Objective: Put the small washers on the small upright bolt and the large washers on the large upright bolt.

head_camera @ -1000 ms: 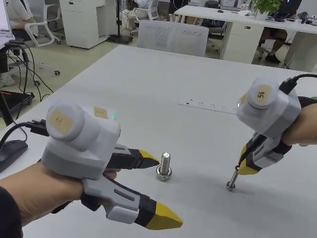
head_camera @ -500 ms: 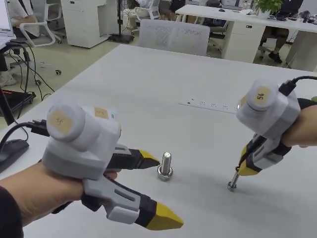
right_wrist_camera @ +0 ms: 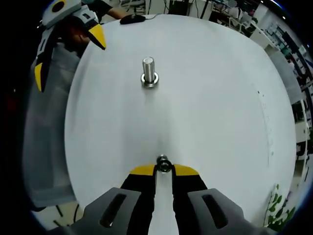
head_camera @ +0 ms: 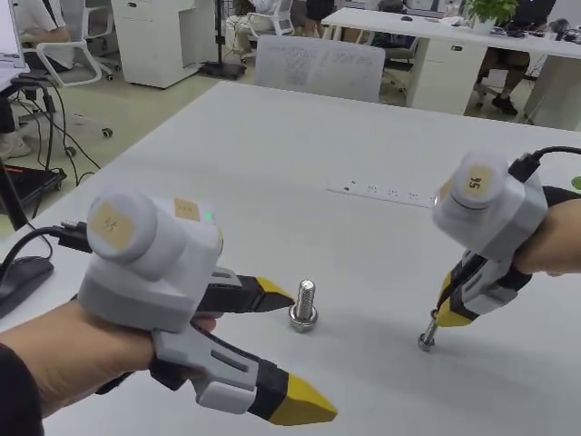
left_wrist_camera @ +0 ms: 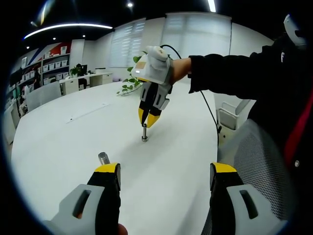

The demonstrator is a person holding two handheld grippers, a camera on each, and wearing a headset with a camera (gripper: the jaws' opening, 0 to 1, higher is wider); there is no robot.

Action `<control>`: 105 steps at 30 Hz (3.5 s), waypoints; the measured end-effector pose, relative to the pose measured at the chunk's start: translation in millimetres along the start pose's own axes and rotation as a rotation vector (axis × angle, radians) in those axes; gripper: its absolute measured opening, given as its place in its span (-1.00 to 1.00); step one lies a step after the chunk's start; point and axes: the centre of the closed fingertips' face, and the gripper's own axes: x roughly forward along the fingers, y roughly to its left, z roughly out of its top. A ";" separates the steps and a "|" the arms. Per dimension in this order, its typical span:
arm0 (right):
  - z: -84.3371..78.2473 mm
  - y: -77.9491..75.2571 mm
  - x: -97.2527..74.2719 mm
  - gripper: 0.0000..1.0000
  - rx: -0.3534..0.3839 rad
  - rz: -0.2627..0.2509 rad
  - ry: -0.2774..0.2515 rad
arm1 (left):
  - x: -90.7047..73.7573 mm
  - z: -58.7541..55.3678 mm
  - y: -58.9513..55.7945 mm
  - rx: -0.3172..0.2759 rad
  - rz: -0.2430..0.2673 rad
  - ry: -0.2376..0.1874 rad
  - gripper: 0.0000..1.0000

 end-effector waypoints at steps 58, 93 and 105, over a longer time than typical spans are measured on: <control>-9.3 -4.6 41.3 -0.74 0.012 0.014 0.006 | 0.2 -3.3 2.8 -0.010 0.004 0.008 0.48; -9.2 -1.7 42.3 -0.63 0.008 0.016 0.002 | 0.1 -1.8 2.5 -0.011 0.002 0.005 0.48; -7.0 -4.8 41.4 -0.38 0.024 -0.001 -0.026 | 0.2 -1.4 2.4 -0.010 0.004 0.004 0.48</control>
